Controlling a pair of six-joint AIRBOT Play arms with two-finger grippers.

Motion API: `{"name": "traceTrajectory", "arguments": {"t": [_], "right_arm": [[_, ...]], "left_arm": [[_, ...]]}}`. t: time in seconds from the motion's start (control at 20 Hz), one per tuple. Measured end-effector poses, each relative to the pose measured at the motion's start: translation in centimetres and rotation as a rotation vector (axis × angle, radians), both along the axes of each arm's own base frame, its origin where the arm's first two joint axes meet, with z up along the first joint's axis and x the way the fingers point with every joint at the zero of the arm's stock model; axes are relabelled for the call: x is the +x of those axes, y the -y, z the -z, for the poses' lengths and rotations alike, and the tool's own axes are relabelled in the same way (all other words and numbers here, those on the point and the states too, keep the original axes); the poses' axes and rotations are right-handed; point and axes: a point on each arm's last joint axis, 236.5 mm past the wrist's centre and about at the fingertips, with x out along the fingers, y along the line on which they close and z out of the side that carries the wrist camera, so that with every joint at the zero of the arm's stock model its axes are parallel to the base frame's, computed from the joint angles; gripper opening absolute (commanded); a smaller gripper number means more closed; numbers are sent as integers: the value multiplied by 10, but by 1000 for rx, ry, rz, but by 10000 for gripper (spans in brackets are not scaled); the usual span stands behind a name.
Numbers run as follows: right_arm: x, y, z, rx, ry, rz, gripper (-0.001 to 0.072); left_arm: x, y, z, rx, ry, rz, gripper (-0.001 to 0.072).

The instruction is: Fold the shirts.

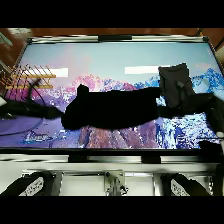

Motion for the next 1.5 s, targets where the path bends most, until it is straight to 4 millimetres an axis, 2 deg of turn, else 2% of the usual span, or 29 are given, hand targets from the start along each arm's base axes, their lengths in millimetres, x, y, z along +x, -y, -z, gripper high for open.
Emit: {"name": "traceTrajectory", "arguments": {"t": [0.05, 0.1, 0.15, 0.2, 0.25, 0.3, 0.35, 0.4, 0.5, 0.6, 0.65, 0.75, 0.8, 0.9, 1.0, 1.1, 1.3, 1.4, 1.5], "right_arm": [[20, 2, -58, -21, 180, -2, 60], [31, 5, -116, -43, 348, 3, 60], [35, 7, -183, -61, 533, 14, 60], [30, 9, -246, -74, 705, 29, 60], [15, 10, -309, -82, 875, 49, 60], [-3, 11, -361, -85, 1014, 68, 60], [-27, 12, -407, -84, 1139, 84, 60], [-49, 12, -441, -76, 1234, 100, 60], [-92, 11, -490, -57, 1377, 125, 60], [-122, 10, -516, -39, 1458, 138, 60], [-131, 10, -522, -37, 1476, 144, 60], [-137, 13, -521, -47, 1464, 157, 61], [-134, 15, -515, -52, 1433, 161, 61], [-118, 19, -489, -81, 1313, 166, 60], [-92, 25, -447, -120, 1136, 162, 60], [-60, 32, -391, -157, 913, 148, 61], [13, 42, -271, -189, 496, 115, 60], [57, 46, -209, -189, 334, 109, 61], [94, 45, -155, -168, 227, 105, 61]], "left_arm": [[14, -2, -49, 19, 141, -2, 27], [21, -4, -102, 40, 288, -8, 28], [24, -6, -166, 54, 465, -30, 28], [18, -6, -231, 63, 643, -55, 28], [5, -7, -290, 65, 810, -86, 29], [-17, -7, -348, 61, 977, -117, 28], [-41, -7, -393, 56, 1110, -139, 28], [-69, -6, -431, 47, 1231, -161, 28], [-118, -4, -477, 33, 1396, -188, 28], [-149, -4, -497, 32, 1481, -204, 28], [-155, -7, -501, 52, 1502, -222, 28], [-157, -20, -503, 99, 1516, -280, 28], [-150, -28, -499, 130, 1500, -309, 28], [-127, -45, -484, 197, 1446, -361, 28], [-97, -56, -458, 237, 1360, -382, 28], [-55, -65, -412, 278, 1213, -371, 28], [35, -77, -280, 310, 840, -321, 29], [76, -82, -213, 311, 674, -305, 29], [111, -84, -157, 296, 545, -298, 28]]}}
